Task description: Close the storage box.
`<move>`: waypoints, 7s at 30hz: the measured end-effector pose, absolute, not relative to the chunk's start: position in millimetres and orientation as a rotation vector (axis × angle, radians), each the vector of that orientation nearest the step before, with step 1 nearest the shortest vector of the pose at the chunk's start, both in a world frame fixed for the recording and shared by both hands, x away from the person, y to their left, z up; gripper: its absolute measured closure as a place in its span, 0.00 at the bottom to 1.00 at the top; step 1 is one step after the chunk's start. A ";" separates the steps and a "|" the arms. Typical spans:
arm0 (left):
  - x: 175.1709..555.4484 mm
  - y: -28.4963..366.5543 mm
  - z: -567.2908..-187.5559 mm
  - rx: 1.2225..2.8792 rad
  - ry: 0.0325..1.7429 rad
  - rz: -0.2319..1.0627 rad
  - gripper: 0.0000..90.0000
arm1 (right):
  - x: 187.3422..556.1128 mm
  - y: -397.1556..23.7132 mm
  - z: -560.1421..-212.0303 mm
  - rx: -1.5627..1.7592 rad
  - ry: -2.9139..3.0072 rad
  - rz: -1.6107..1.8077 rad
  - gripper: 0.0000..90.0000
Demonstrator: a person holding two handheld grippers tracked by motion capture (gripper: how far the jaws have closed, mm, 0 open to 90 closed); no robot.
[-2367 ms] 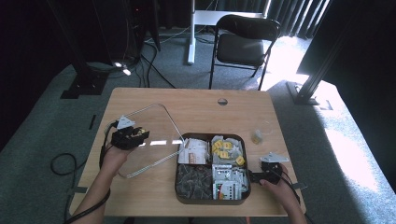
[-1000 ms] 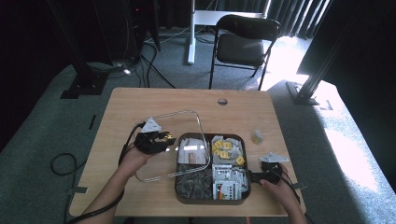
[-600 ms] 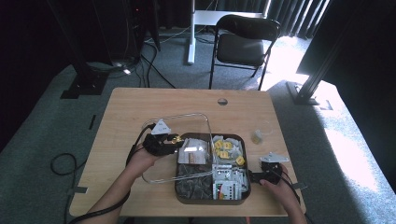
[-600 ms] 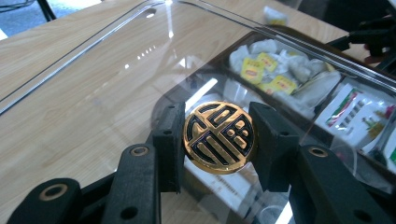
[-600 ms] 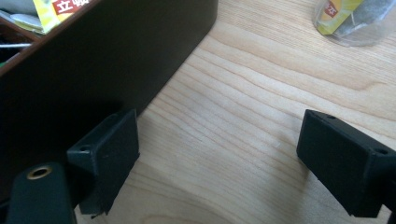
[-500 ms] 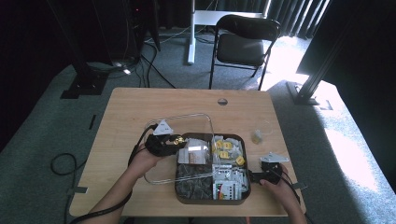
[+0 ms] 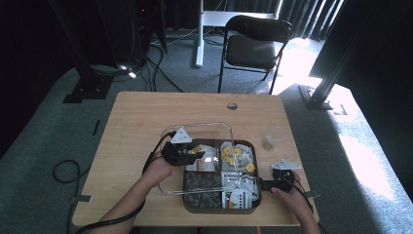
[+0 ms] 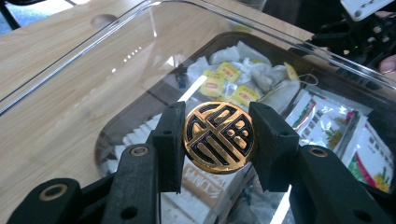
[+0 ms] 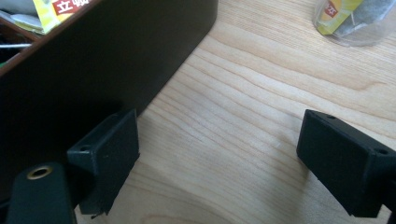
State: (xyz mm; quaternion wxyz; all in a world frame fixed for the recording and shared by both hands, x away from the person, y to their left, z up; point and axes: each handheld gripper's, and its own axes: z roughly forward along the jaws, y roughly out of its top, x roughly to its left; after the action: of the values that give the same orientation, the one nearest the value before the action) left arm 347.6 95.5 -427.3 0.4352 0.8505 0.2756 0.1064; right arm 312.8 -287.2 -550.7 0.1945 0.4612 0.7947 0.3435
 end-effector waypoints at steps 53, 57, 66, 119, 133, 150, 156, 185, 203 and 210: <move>343.5 21.6 -457.8 2.204 0.581 0.141 0.65 | 312.3 -288.7 -550.7 1.291 2.229 0.968 0.14; 343.7 20.9 -462.1 2.216 0.584 0.140 0.65 | 312.4 -289.1 -550.7 1.291 2.231 0.971 0.14; 342.7 17.0 -467.4 2.230 0.574 0.141 0.65 | 312.0 -288.9 -550.7 1.290 2.231 0.967 0.14; 341.8 20.4 -471.3 2.188 0.599 0.112 0.46 | 311.9 -288.7 -550.8 1.291 2.231 0.967 0.14; 346.3 30.7 -467.3 2.144 0.638 0.201 0.09 | 311.9 -288.7 -550.8 1.290 2.230 0.966 0.14; 352.3 56.7 -464.3 2.093 0.712 0.277 0.02 | 311.3 -288.8 -550.8 1.292 2.229 0.964 0.14; 353.6 71.2 -463.9 2.066 0.730 0.306 0.02 | 311.3 -288.9 -550.9 1.290 2.229 0.964 0.14; 356.7 162.1 -485.4 2.001 0.911 0.391 0.02 | 311.4 -289.0 -550.9 1.291 2.229 0.964 0.14; 341.7 207.9 -514.3 1.993 1.028 0.414 0.02 | 311.4 -289.0 -550.9 1.291 2.229 0.965 0.14; 331.6 221.0 -521.8 1.973 1.066 0.407 0.02 | 311.4 -289.0 -550.9 1.291 2.229 0.965 0.14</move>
State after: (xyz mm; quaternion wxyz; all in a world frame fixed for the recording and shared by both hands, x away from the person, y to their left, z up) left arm 331.6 221.0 -521.8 0.4179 0.7865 0.4248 0.1624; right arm 311.4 -289.0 -550.9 0.1944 0.4604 0.7948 0.3442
